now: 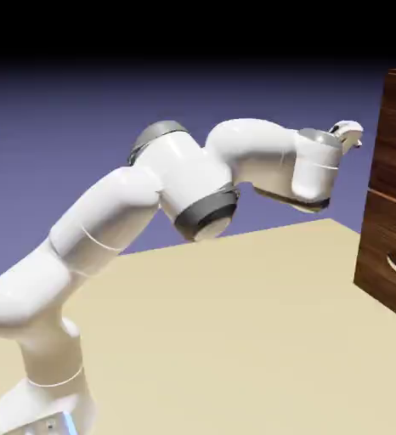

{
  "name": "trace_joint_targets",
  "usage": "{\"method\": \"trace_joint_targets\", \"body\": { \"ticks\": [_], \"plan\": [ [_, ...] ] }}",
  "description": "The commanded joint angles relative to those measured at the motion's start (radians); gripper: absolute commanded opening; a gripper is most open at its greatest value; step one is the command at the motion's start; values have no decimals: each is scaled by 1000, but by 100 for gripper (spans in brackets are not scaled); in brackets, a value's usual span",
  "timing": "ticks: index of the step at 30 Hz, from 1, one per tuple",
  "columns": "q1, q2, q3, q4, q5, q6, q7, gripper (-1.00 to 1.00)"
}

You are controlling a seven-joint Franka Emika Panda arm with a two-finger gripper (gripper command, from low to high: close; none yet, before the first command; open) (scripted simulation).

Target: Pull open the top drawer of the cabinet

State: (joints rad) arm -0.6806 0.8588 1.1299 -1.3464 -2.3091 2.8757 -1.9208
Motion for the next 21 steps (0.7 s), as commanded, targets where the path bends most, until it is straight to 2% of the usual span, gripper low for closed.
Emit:
{"method": "trace_joint_targets", "body": {
  "ticks": [1, 9, 21],
  "plan": [
    [-11, 23, 18, 24, -38, -3, -44, 0],
    [-95, 196, 155, 201, -317, -22, -365, 0],
    [109, 429, 314, 547, -145, 30, -843, 0]
  ]
}}
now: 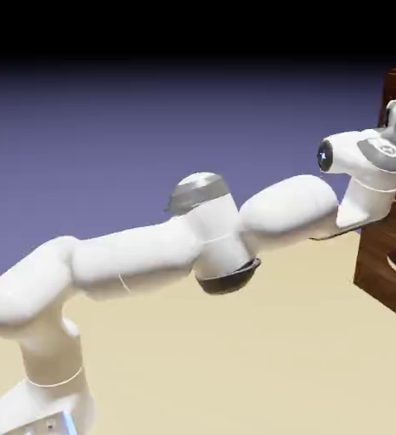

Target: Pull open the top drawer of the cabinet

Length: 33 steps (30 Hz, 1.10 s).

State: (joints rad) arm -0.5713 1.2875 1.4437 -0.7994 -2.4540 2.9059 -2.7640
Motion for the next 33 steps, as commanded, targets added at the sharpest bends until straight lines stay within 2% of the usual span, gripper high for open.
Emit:
{"method": "trace_joint_targets", "body": {
  "ticks": [1, 4, 5, 17, 33],
  "plan": [
    [19, 21, 14, 32, 16, 5, -44, 0],
    [57, 65, 44, 96, 48, 15, -133, 0],
    [57, 65, 44, 97, 48, 15, -133, -100],
    [-187, 66, 166, -302, -172, -145, 47, -100],
    [-564, 26, 260, -882, -263, -348, 226, -100]
  ]
}}
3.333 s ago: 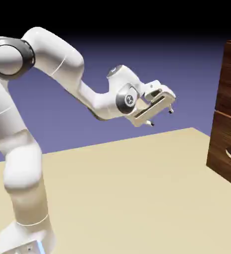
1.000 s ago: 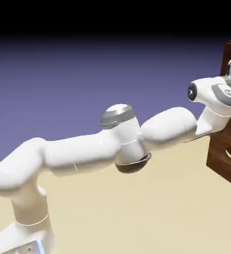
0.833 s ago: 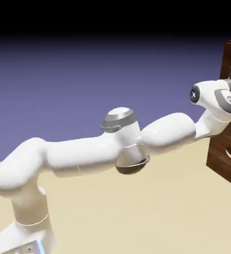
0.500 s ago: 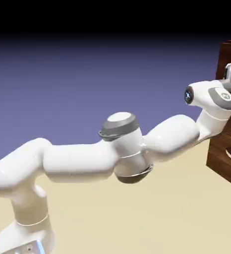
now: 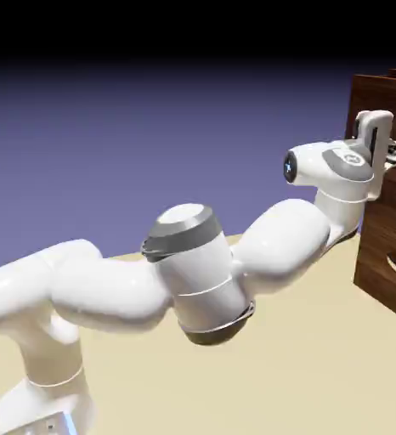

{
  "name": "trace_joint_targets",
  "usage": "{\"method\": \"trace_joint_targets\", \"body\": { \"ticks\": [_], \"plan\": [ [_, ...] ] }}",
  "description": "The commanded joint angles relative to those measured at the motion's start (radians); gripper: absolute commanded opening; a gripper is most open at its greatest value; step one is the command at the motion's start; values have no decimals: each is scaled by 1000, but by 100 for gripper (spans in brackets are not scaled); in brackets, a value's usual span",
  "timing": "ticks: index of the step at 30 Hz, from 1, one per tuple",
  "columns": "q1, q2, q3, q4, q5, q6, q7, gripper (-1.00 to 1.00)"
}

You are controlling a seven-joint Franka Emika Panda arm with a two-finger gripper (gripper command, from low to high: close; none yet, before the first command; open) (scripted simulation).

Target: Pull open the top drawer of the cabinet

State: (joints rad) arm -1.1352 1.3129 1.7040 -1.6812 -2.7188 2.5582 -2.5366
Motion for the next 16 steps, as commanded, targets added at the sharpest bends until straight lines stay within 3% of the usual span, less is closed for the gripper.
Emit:
{"method": "trace_joint_targets", "body": {
  "ticks": [1, 12, 13, 16],
  "plan": [
    [-25, -2, 8, -36, 0, -12, 7, -100],
    [-321, -6, 118, -434, 15, -124, 72, -100],
    [-321, -6, 118, -434, 15, -124, 72, 100],
    [-382, -2, 145, -507, 26, -138, 80, 100]
  ]
}}
